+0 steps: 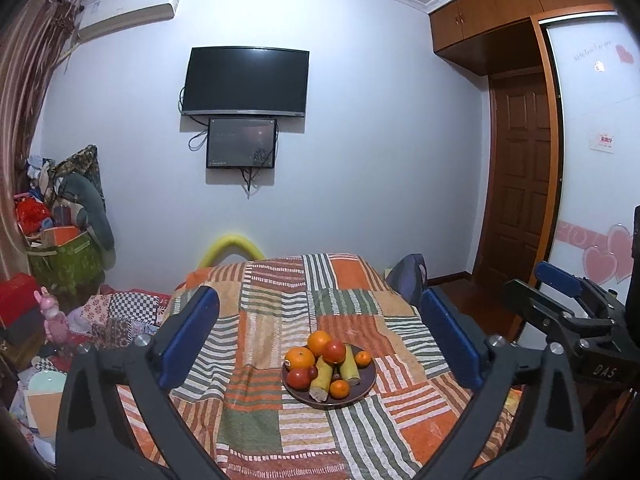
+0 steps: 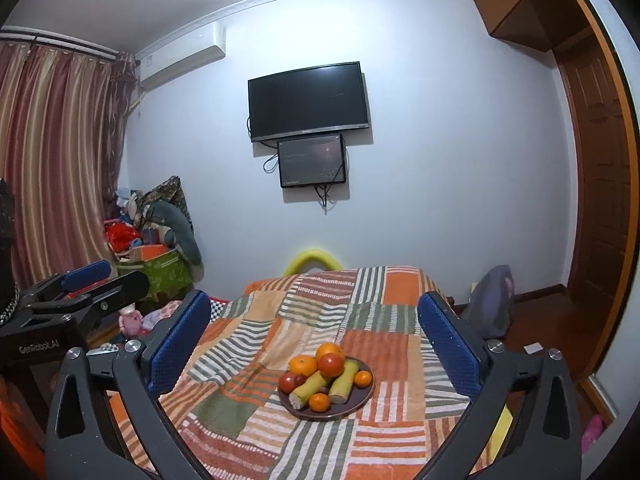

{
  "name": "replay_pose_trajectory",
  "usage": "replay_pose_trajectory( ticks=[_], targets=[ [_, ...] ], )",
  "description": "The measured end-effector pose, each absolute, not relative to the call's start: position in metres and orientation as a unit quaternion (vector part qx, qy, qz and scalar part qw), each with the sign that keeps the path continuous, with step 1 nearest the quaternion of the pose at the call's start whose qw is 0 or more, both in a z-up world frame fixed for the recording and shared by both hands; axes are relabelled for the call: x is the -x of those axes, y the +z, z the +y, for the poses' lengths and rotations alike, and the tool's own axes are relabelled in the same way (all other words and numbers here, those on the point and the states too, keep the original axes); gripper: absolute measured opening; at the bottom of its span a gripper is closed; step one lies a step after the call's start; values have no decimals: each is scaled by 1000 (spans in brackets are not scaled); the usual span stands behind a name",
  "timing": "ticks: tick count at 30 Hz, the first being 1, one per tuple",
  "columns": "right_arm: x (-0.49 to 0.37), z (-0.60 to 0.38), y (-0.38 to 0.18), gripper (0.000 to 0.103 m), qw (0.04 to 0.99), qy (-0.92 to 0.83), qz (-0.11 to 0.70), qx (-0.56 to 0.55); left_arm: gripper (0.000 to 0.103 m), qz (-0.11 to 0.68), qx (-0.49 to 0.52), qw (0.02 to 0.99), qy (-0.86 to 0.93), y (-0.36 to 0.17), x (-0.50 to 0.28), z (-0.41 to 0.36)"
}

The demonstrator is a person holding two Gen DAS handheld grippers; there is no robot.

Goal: Organize fruits

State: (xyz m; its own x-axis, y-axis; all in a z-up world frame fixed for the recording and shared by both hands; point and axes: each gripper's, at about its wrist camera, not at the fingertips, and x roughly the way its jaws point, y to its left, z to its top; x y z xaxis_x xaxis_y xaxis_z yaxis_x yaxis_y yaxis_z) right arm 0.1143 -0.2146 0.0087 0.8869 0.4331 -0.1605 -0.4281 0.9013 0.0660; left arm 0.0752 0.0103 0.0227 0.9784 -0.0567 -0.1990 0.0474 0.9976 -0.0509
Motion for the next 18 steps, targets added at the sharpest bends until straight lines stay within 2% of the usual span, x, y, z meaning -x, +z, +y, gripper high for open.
replay_pose_trajectory(
  ticks=[18],
  targets=[
    [-107, -217, 10, 103, 974, 213, 78, -6, 103, 94, 18, 995, -24, 21, -74, 5]
  ],
)
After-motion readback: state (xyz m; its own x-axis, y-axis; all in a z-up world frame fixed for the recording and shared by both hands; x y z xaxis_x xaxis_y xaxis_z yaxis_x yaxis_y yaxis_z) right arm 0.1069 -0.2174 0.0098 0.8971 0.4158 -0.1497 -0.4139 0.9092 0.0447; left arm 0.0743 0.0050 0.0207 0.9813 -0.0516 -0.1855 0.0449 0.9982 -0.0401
